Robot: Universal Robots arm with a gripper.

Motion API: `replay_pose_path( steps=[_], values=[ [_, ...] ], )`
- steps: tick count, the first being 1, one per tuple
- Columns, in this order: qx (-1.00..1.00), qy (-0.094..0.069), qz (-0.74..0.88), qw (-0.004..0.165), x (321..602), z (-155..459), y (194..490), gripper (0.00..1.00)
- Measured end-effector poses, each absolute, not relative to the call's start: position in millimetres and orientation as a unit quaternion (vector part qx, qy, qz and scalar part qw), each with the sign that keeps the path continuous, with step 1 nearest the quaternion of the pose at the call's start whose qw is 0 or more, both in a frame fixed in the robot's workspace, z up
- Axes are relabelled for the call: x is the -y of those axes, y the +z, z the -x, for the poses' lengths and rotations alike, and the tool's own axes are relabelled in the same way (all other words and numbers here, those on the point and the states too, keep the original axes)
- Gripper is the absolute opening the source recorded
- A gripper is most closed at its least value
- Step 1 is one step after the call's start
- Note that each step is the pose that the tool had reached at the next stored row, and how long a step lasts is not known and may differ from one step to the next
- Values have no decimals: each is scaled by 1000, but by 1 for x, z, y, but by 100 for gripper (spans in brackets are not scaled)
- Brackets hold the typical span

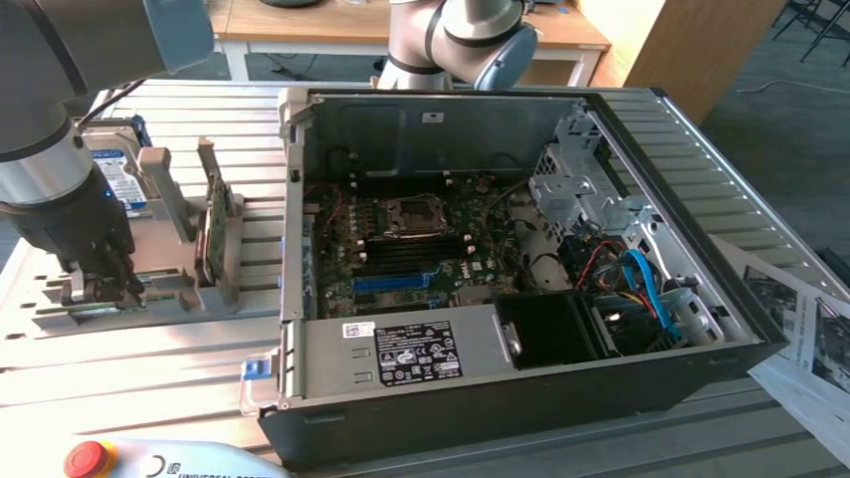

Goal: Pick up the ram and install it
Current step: 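Pick up the ram and move it above insertion slot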

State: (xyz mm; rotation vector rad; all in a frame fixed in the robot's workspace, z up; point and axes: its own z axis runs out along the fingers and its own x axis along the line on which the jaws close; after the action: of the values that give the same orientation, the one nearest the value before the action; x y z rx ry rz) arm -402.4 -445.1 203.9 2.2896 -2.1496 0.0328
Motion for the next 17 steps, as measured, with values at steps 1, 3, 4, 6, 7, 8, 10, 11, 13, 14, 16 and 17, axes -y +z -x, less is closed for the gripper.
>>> replay_pose_path(
  steps=[1,3,4,6,7,8,10,11,13,14,16,17],
  values=[
    [684,10,-729,0,445,402,204,24],
    [684,10,-729,0,445,402,204,24],
    [685,11,-729,0,444,403,204,24],
    [684,11,-729,1,443,402,204,24],
    [684,11,-729,1,443,402,203,24],
    [684,11,-729,1,443,402,203,24],
    [684,11,-729,1,443,402,204,24],
    [684,11,-729,1,443,403,203,24],
    [684,11,-729,1,443,403,203,24],
    [684,11,-729,1,443,403,203,24],
    [684,11,-729,1,443,404,203,24],
    [684,11,-729,1,443,404,203,24]
  ],
)
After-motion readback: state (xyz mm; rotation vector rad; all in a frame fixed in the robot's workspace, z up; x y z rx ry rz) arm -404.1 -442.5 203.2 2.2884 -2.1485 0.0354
